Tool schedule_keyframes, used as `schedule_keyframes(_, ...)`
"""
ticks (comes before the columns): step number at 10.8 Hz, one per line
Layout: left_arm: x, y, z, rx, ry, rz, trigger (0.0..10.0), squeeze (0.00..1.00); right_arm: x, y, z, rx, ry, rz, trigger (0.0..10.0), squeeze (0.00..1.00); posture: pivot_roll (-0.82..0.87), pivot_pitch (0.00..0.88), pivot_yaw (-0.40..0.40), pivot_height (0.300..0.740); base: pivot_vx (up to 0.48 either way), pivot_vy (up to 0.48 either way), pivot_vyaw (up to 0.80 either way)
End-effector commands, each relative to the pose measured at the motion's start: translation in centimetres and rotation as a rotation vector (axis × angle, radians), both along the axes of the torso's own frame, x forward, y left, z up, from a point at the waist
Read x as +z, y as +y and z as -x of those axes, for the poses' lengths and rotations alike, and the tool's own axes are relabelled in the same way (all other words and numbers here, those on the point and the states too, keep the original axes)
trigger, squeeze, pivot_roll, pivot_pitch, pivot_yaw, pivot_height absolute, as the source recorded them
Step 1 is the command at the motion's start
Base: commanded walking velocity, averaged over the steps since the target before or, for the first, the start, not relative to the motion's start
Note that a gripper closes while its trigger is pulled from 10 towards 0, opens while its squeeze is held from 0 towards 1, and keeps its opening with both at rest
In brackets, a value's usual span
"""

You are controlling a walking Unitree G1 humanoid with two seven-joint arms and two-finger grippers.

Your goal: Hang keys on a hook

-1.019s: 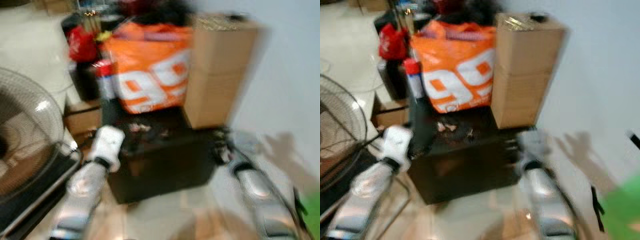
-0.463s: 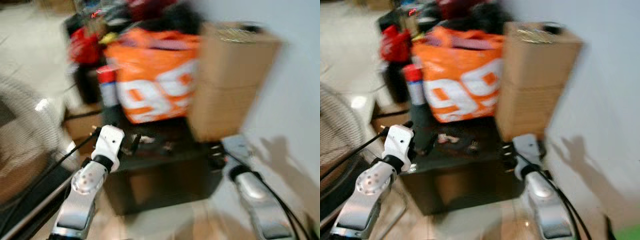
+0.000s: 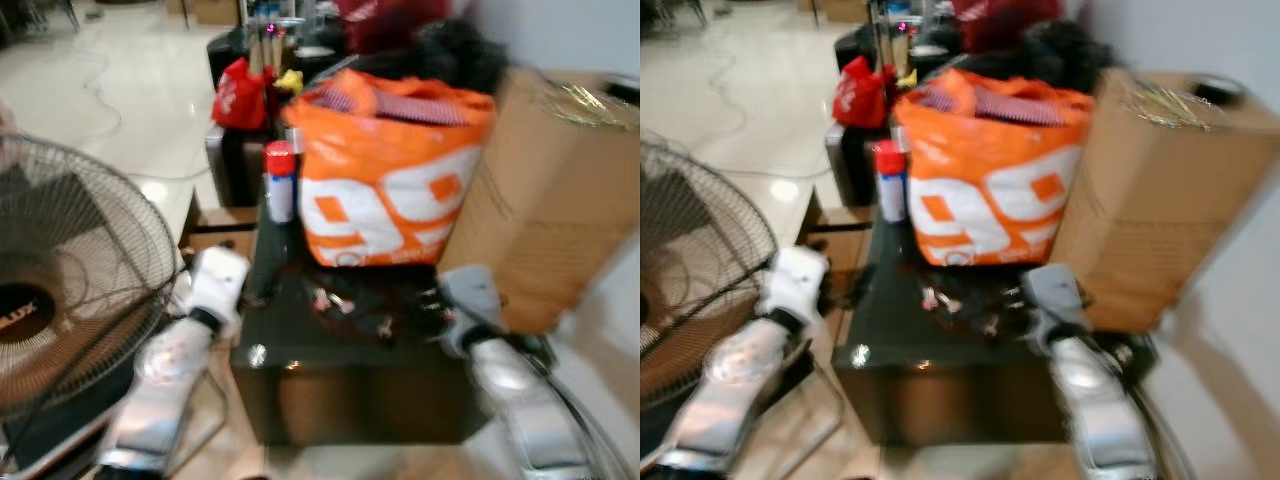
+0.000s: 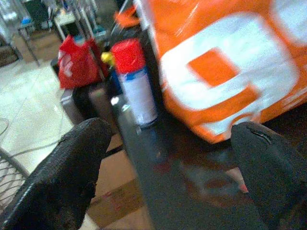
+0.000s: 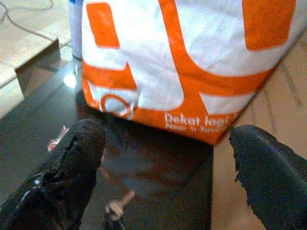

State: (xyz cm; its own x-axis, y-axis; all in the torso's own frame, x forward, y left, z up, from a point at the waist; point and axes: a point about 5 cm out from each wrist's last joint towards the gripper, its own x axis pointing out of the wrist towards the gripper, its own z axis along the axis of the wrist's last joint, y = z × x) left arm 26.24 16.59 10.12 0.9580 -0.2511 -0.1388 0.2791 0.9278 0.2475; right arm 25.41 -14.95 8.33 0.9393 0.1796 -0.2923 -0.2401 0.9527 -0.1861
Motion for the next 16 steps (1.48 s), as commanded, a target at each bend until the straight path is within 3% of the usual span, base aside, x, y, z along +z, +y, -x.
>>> schedule_keyframes(1, 0.5, -0.8, -0.2, -0.022, -0.019, 0.016, 10.0, 0.00, 0.1, -1.3, -0.1, -0.035, -0.002, 0.028, 10.0, 1.00, -0.03, 0.000, 0.000, 0.740, 0.315, 0.000, 0.00)
schedule_keyframes(2, 0.4, -0.8, -0.2, -0.025, -0.018, 0.014, 10.0, 0.00, -0.1, -1.4, 0.0, -0.012, 0.019, 0.048, 10.0, 1.00, -0.03, 0.000, 0.000, 0.740, 0.315, 0.000, 0.00)
schedule_keyframes(3, 0.4, -0.9, -0.3, -0.038, -0.015, 0.000, 10.0, 0.00, -1.0, -1.5, 0.3, 0.026, 0.083, 0.077, 10.0, 0.00, -0.04, 0.000, 0.000, 0.740, 0.289, 0.000, 0.00)
schedule_keyframes(6, -0.5, -1.5, -0.2, -0.175, 0.053, -0.067, 10.0, 0.00, -2.8, -1.0, 0.3, 0.128, 0.227, 0.047, 10.0, 0.00, -0.05, 0.000, 0.004, 0.740, 0.000, 0.000, 0.00)
schedule_keyframes(7, -1.6, -1.7, 0.5, -0.268, 0.121, -0.096, 10.0, 0.00, -4.0, -0.9, -0.4, 0.119, 0.270, 0.020, 10.0, 0.00, -0.06, 0.000, 0.001, 0.740, 0.000, 0.000, 0.00)
schedule_keyframes(10, -2.6, -1.3, 2.1, -0.346, 0.192, -0.131, 10.0, 0.00, -5.4, -0.4, -1.4, 0.120, 0.323, -0.007, 10.0, 0.00, -0.03, 0.026, -0.019, 0.740, 0.000, 0.000, 0.00)
schedule_keyframes(11, -2.7, -1.3, 2.6, -0.366, 0.203, -0.144, 10.0, 0.00, -5.7, -0.1, -1.5, 0.124, 0.334, -0.039, 10.0, 0.00, -0.02, 0.039, -0.020, 0.740, 0.000, 0.000, 0.00)
schedule_keyframes(12, -2.7, -1.3, 3.5, -0.408, 0.232, -0.132, 10.0, 0.00, -6.3, 0.9, -1.2, 0.172, 0.400, -0.176, 10.0, 0.00, -0.02, 0.068, -0.017, 0.740, 0.000, 0.000, 0.00)
schedule_keyframes(13, -2.9, -1.2, 4.1, -0.422, 0.249, -0.136, 10.0, 0.00, -7.3, 1.2, -0.7, 0.192, 0.468, -0.235, 10.0, 0.00, -0.01, 0.077, -0.016, 0.740, 0.000, 0.000, 0.00)
schedule_keyframes(16, -2.3, -1.1, 4.9, -0.439, 0.255, -0.137, 10.0, 0.00, -8.8, 0.7, -0.3, 0.119, 0.456, -0.194, 10.0, 0.00, 0.01, 0.111, -0.010, 0.740, 0.000, 0.000, 0.00)
